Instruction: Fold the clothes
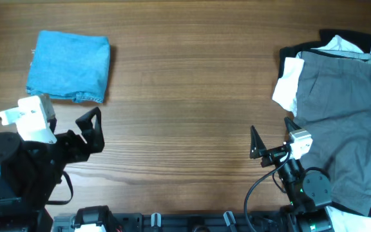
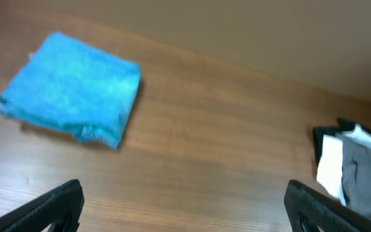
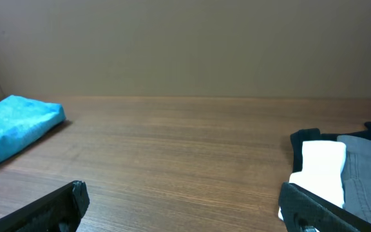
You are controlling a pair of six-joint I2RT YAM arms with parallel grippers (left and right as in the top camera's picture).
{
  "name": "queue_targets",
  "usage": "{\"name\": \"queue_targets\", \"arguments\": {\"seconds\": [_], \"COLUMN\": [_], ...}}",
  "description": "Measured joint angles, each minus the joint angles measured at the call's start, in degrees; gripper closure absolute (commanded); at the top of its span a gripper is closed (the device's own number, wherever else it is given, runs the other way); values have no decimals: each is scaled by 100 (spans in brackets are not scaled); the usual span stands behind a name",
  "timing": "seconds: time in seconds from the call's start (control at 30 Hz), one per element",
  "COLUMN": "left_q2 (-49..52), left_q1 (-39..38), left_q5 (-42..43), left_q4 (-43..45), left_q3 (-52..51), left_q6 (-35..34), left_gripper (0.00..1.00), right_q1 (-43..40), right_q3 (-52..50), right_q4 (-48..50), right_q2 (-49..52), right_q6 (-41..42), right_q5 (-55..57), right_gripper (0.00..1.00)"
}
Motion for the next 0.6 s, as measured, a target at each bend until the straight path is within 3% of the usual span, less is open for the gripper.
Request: {"name": "queue_targets", "arguments": {"seconds": [0.17, 0.47, 0.6], "left_q2": [-577, -2299, -2946], "left_q1": [0, 0, 0], "left_q5": [9, 315, 374], "left_q4": [1469, 4323, 5090], "left_q3": [-1062, -4183, -5141], "left_q6": [0, 0, 0], "left_gripper": [0, 0, 0], "right_q1": [0, 0, 0], "right_q3": [0, -2, -2], "right_q4": [4, 2, 0], "right_q2": [0, -2, -2], "right_q6": [0, 0, 0], "right_q5": [0, 0, 0], "right_gripper": [0, 0, 0]}}
